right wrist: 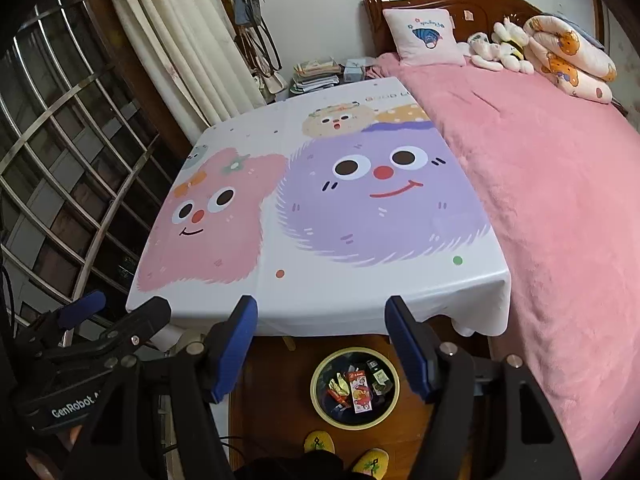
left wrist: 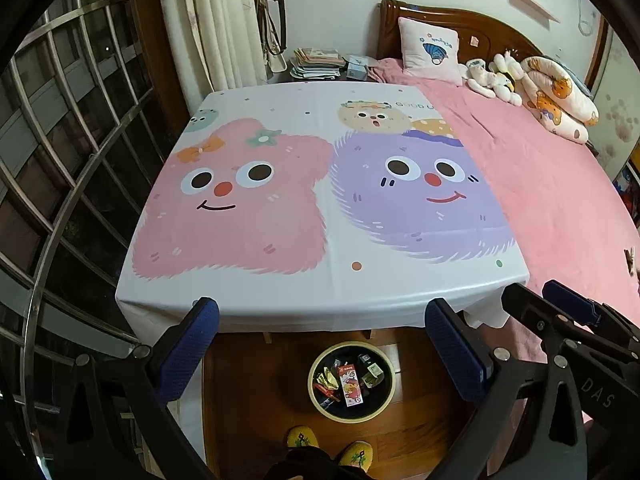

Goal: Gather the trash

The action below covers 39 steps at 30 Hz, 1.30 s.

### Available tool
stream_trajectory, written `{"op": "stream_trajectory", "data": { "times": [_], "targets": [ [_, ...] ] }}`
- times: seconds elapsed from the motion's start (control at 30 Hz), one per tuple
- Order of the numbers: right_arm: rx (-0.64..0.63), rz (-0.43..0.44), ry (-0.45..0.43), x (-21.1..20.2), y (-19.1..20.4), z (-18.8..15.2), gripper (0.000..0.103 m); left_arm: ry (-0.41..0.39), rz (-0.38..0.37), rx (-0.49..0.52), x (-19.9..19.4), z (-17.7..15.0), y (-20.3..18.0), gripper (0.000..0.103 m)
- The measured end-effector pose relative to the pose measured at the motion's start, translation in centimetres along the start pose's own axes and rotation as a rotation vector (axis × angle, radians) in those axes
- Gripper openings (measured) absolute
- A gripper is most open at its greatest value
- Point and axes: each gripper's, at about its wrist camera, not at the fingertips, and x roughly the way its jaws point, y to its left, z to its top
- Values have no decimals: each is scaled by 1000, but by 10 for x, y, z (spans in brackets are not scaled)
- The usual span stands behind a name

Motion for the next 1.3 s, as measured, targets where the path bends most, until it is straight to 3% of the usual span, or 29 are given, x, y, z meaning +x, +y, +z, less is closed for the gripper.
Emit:
{"op": "stream_trajectory", "data": {
  "times": [0.43, 1.3],
  "targets": [
    [-53, 20, -33, -9, 10, 0, 67, -18, 28, -47, -9, -8, 8, 102],
    [-55, 22, -37, -9, 9, 2, 67, -26, 44, -43, -5, 2, 3, 102]
  ]
}}
